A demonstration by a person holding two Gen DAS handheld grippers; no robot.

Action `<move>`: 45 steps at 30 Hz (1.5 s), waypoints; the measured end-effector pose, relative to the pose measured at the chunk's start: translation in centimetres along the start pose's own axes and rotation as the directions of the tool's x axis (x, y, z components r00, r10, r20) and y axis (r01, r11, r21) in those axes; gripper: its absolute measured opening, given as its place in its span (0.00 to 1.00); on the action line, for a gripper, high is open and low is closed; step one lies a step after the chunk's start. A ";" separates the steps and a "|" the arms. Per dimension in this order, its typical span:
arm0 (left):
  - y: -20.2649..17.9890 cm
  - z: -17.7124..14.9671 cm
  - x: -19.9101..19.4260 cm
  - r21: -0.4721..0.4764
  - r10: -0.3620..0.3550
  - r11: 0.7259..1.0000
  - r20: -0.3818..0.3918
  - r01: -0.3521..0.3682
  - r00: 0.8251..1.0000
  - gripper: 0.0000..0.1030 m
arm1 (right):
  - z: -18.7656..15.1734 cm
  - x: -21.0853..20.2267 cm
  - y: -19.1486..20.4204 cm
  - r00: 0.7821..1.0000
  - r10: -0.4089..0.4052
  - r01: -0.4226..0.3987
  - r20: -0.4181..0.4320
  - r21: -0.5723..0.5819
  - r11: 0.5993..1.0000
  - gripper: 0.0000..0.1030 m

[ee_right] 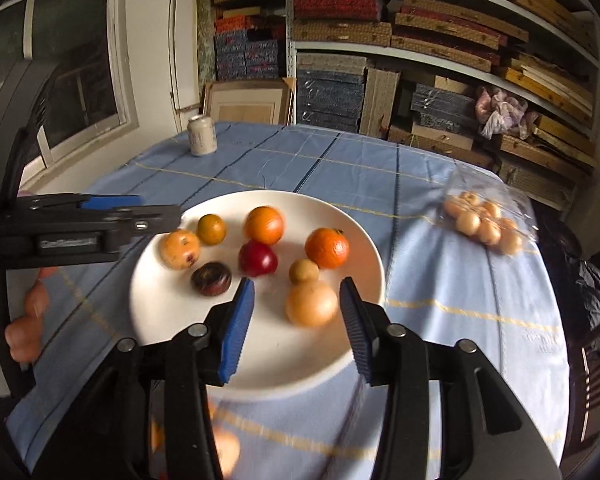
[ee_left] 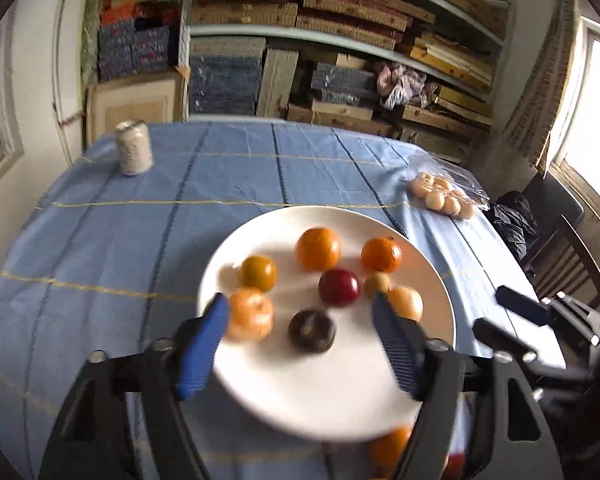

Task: Organize fruits
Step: 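Grasp the dark brown round fruit with the left tool while the right tool grasps a red tomato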

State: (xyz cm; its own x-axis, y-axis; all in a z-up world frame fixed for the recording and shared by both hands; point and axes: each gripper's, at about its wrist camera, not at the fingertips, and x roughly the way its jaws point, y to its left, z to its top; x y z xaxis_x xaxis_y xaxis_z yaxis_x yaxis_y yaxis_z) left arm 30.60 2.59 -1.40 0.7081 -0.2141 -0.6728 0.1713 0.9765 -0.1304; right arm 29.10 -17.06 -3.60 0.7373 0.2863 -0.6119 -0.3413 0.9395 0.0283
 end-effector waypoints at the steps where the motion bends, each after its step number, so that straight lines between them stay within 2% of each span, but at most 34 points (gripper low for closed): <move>1: -0.1 -1.0 -1.3 0.019 0.005 1.000 0.001 -0.005 1.000 0.74 | -0.6 -1.0 0.1 1.000 -0.003 0.003 0.002 0.002 1.000 0.48; 7: -0.5 -7.5 -6.1 0.095 0.003 0.995 -0.022 -0.001 1.000 0.74 | -7.0 -5.7 1.7 0.998 0.043 -0.043 -0.043 0.010 0.999 0.50; 11: -1.8 -12.9 -8.5 0.211 0.026 0.977 -0.023 -0.021 0.999 0.74 | -11.3 -7.4 3.2 0.993 0.080 -0.078 -0.088 0.021 0.997 0.50; 15: -3.5 -17.1 -9.5 0.286 0.028 0.958 -0.031 -0.018 0.999 0.74 | -14.0 -8.2 5.5 0.991 0.088 -0.089 -0.105 -0.006 0.996 0.50; 18: -4.2 -18.6 -9.3 0.298 0.025 0.954 -0.031 -0.015 0.999 0.74 | -15.1 -8.0 7.4 0.991 0.079 -0.084 -0.108 -0.051 0.995 0.50; 24: -4.3 -19.6 -7.4 0.270 0.058 0.962 -0.081 -0.034 0.995 0.73 | -15.9 -6.5 8.8 0.988 0.077 -0.085 -0.137 -0.052 0.995 0.48; 26: -4.3 -19.8 -7.5 0.267 0.039 0.964 -0.078 -0.017 0.996 0.73 | -15.9 -6.0 8.7 0.986 0.085 -0.091 -0.145 -0.040 0.995 0.48; 31: -4.5 -19.9 -6.5 0.265 0.060 0.964 -0.084 -0.035 0.995 0.72 | -15.6 -5.1 8.4 0.984 0.092 -0.097 -0.151 -0.021 0.995 0.47; 33: -4.3 -19.8 -6.2 0.242 0.050 0.970 -0.099 -0.024 0.994 0.69 | -15.5 -4.7 8.3 0.983 0.096 -0.098 -0.156 -0.006 0.995 0.47; 37: -4.6 -19.7 -6.1 0.245 0.047 0.969 -0.101 -0.021 0.994 0.43 | -15.5 -4.2 8.1 0.980 0.103 -0.102 -0.169 0.013 0.995 0.46; 42: -4.3 -20.0 -6.4 0.236 0.034 0.972 -0.094 -0.011 0.995 0.44 | -15.5 -3.7 7.7 0.976 0.115 -0.111 -0.185 0.033 0.993 0.39; 45: -3.7 -20.0 -6.6 0.206 0.006 0.979 -0.101 0.015 0.995 0.45 | -15.4 -3.8 7.9 0.977 0.113 -0.110 -0.180 0.029 0.994 0.39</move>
State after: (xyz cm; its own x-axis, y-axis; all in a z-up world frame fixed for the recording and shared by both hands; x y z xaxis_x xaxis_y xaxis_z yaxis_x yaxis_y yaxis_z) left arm 11.59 0.90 -11.04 0.6362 -0.2049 -0.7438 0.3192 0.9476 0.0119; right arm 14.65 -13.63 -13.27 0.5771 0.3525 -0.7366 -0.4035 0.9073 0.1181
